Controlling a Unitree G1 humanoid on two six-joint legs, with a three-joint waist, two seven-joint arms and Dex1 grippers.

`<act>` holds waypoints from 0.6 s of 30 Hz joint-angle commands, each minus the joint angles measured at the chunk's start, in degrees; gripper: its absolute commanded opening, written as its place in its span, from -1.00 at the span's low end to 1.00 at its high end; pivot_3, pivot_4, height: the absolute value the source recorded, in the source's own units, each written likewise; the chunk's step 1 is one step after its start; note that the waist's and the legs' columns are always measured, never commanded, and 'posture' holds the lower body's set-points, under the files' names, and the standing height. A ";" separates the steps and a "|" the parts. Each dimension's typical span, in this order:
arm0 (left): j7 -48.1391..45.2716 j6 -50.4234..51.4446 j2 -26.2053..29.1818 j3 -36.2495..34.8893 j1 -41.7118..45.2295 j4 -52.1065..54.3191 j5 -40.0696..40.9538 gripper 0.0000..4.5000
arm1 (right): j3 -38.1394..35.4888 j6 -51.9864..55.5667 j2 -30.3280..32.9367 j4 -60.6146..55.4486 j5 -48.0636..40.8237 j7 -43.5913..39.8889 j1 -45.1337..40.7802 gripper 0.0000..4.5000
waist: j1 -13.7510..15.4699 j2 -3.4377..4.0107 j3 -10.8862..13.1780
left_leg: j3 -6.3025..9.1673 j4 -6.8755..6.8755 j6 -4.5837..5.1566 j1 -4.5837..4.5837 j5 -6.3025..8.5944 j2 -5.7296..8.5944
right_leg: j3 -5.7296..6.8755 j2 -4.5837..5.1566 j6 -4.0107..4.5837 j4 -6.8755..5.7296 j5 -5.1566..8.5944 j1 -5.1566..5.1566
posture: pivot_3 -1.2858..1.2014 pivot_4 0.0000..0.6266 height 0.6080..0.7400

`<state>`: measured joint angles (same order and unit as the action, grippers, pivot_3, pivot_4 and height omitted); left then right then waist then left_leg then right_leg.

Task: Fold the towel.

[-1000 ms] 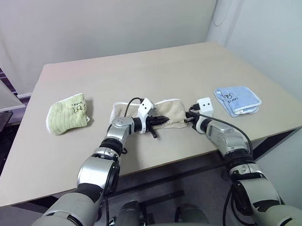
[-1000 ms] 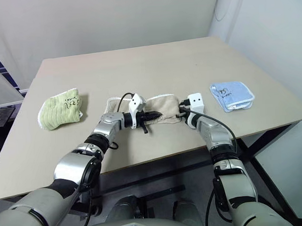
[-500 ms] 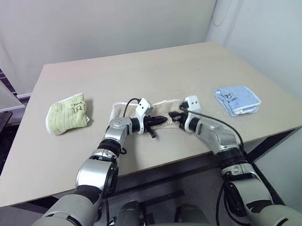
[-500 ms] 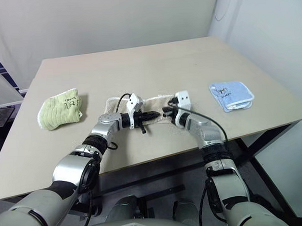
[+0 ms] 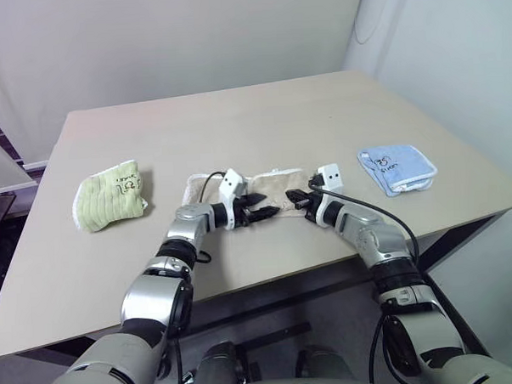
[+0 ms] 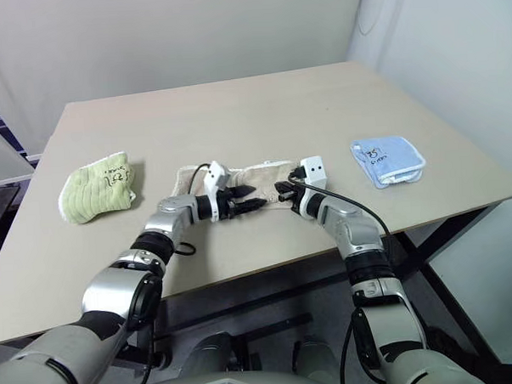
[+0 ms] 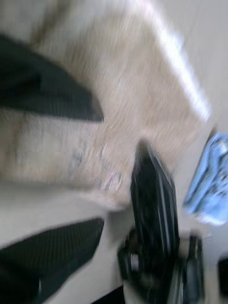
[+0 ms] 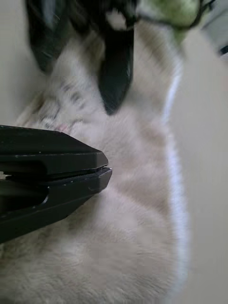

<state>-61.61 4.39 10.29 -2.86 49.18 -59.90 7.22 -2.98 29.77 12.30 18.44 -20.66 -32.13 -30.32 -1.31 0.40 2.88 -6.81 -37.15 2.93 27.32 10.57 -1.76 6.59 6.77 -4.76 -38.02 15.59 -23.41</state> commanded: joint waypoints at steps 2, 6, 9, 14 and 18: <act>0.07 14.63 6.19 -1.61 -2.38 12.88 3.59 0.54 | -0.82 2.40 -0.18 -7.47 -1.85 0.95 -0.17 -1.00 | -0.23 0.01 0.00 | 0.00 0.02 -0.01 -0.01 -0.01 -0.03 | 0.00 -0.04 0.00 0.00 -0.01 -0.03 | 0.03 -1.00 0.71; 5.61 31.71 12.15 -5.30 -5.53 23.27 7.75 0.54 | -1.35 3.39 -0.83 -8.37 -2.36 2.01 -0.40 -1.00 | -0.75 0.01 0.00 | 0.00 0.03 -0.02 -0.02 -0.01 -0.02 | -0.01 -0.02 -0.01 0.03 -0.01 -0.03 | 0.03 -1.00 0.71; 9.68 43.93 15.15 -9.16 -7.56 29.79 11.81 0.54 | -1.68 3.60 -1.44 -8.02 -2.75 2.20 -0.84 -1.00 | -0.79 0.00 0.01 | 0.00 0.02 -0.02 -0.01 -0.01 0.01 | -0.01 0.00 0.00 0.04 -0.01 -0.02 | 0.03 -1.00 0.71; 13.24 56.14 18.93 -12.66 -12.90 39.30 16.58 0.54 | -3.22 4.21 -2.87 -5.83 -4.81 2.38 -2.73 -1.00 | -1.09 0.02 0.01 | 0.00 0.11 -0.07 -0.05 -0.01 0.01 | -0.05 0.02 0.07 0.07 -0.03 -0.02 | 0.03 -1.00 0.71; 16.81 63.10 21.40 -15.79 -13.47 39.89 19.17 0.54 | -4.97 5.47 -4.03 -4.01 -6.87 2.63 -4.35 -1.00 | -1.11 0.02 0.02 | -0.01 0.33 -0.26 -0.05 -0.12 0.00 | -0.05 -0.01 0.21 0.06 -0.11 -0.17 | 0.03 -1.00 0.71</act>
<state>-45.70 65.61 30.16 -16.69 34.97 -22.34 24.67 -6.65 35.08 8.80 14.43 -26.09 -29.58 -32.91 -2.42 0.41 2.89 -6.82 -36.76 2.63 27.27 10.42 -1.76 6.53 6.74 -4.52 -37.96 15.46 -23.62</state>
